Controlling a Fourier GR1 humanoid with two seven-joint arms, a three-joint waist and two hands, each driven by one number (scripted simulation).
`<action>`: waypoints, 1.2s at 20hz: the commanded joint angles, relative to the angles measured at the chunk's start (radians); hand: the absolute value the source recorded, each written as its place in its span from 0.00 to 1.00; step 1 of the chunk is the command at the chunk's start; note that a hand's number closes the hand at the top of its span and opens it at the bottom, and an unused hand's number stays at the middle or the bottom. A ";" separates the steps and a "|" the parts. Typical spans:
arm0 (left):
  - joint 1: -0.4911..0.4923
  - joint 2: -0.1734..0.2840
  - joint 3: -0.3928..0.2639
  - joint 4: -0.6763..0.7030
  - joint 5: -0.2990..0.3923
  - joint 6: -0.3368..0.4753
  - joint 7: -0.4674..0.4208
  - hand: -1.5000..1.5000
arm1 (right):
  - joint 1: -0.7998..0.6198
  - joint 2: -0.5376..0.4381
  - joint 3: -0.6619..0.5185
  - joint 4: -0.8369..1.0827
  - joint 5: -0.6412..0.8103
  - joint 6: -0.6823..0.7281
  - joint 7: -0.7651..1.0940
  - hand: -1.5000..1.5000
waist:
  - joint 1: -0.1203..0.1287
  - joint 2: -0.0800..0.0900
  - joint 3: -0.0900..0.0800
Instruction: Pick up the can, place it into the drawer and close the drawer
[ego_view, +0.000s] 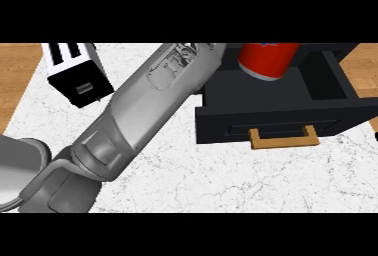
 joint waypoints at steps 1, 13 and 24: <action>-0.034 0.000 -0.032 0.097 0.054 0.002 -0.069 1.00 | 0.007 0.037 0.042 0.020 0.052 -0.007 -0.042 0.00 | -0.008 0.004 0.000; -0.033 0.000 -0.175 0.201 0.173 0.058 -0.155 1.00 | -0.033 0.018 0.031 0.042 0.048 -0.011 -0.030 0.00 | -0.027 0.009 0.001; -0.052 0.000 -0.257 0.289 0.216 0.059 -0.206 1.00 | -0.085 0.041 0.093 -0.008 0.099 -0.057 0.030 0.00 | -0.049 0.015 0.000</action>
